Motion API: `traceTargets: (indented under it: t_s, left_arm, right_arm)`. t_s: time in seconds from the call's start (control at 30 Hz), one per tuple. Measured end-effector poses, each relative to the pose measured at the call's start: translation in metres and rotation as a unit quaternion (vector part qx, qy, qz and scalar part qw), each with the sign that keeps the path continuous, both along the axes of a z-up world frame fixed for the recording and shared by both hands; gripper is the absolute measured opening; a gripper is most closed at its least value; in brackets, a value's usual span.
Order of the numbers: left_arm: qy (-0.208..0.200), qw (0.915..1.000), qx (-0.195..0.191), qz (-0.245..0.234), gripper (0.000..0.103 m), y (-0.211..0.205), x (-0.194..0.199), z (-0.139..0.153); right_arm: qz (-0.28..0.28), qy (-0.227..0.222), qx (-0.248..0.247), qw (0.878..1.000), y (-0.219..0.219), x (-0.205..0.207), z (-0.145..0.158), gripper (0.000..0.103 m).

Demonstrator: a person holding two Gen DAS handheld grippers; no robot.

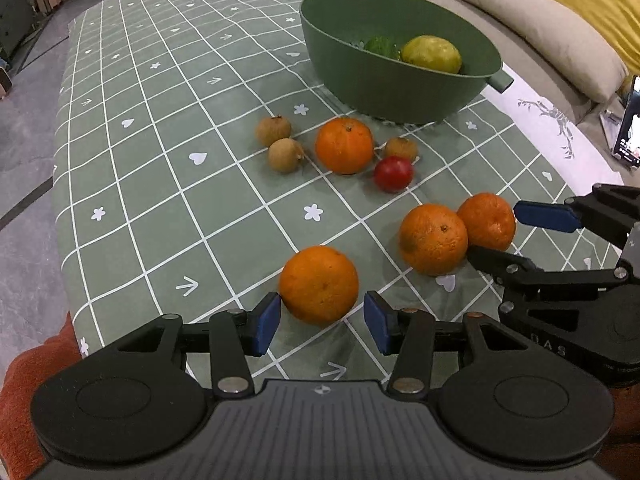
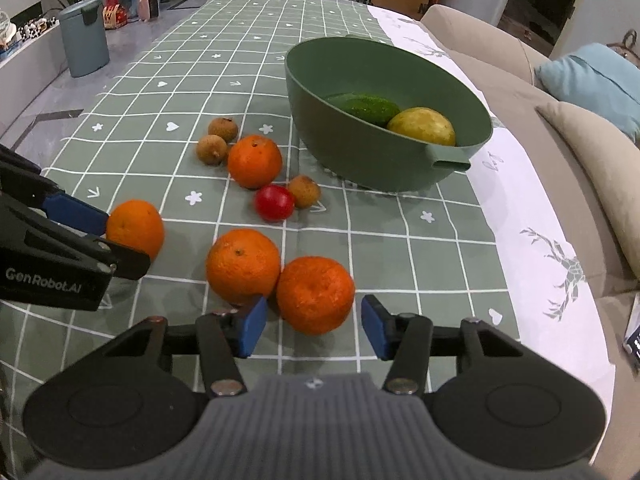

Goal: Organize fruits
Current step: 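Withdraw both tools and move them toward the oranges, then grasp an orange with the left tool while the right tool grasps another orange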

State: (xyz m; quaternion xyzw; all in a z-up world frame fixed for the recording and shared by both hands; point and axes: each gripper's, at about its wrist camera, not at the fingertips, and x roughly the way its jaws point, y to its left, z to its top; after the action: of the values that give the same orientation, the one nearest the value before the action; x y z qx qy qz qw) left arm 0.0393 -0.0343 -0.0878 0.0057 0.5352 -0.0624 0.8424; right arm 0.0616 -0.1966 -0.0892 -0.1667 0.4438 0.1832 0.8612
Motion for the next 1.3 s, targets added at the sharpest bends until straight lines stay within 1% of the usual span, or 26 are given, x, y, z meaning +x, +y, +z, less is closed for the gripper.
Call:
traceTargets:
  t_s: [0.13, 0.3, 0.33, 0.43, 0.57, 0.73, 0.83, 0.97, 1.1, 1.3]
  left_arm:
    - [0.002, 1.0000, 0.005, 0.001, 0.057, 0.000, 0.002, -0.003]
    - [0.001, 1.0000, 0.005, -0.003, 0.054, -0.001, 0.003, -0.006]
    - [0.000, 1.0000, 0.006, -0.004, 0.054, -0.002, 0.002, -0.006]
    - [0.000, 1.0000, 0.001, -0.006, 0.050, -0.002, 0.002, -0.006]
    - [-0.002, 1.0000, 0.002, -0.009, 0.049, -0.002, 0.001, -0.006]
    - [-0.006, 1.0000, -0.007, -0.003, 0.048, 0.001, -0.001, -0.002]
    - [-0.014, 0.9998, -0.015, -0.001, 0.047, 0.003, -0.004, 0.005]
    - [-0.024, 0.9991, -0.035, 0.008, 0.047, 0.006, -0.003, 0.017]
    - [-0.038, 0.9978, -0.054, 0.011, 0.047, 0.008, 0.003, 0.035]
    - [-0.068, 0.9949, -0.074, 0.006, 0.047, 0.006, 0.027, 0.069]
  right_arm:
    - [0.000, -0.001, 0.000, 1.000, 0.000, 0.003, -0.002, 0.046]
    - [0.000, -0.001, 0.008, 1.000, 0.000, 0.005, -0.005, 0.046]
    - [0.001, 0.001, 0.009, 1.000, 0.000, 0.006, -0.005, 0.044]
    - [0.002, 0.002, 0.010, 1.000, 0.001, 0.005, -0.005, 0.042]
    - [-0.003, 0.005, 0.016, 1.000, -0.001, 0.006, -0.005, 0.042]
    - [-0.008, 0.006, 0.015, 1.000, -0.001, 0.005, -0.004, 0.041]
    - [-0.014, 0.002, 0.018, 1.000, -0.003, 0.004, 0.001, 0.041]
    - [-0.022, -0.009, 0.026, 0.999, -0.006, 0.002, 0.010, 0.040]
    - [-0.035, -0.013, 0.051, 0.998, -0.013, 0.002, 0.022, 0.040]
    - [-0.047, -0.030, 0.087, 0.995, -0.022, 0.013, 0.044, 0.040]
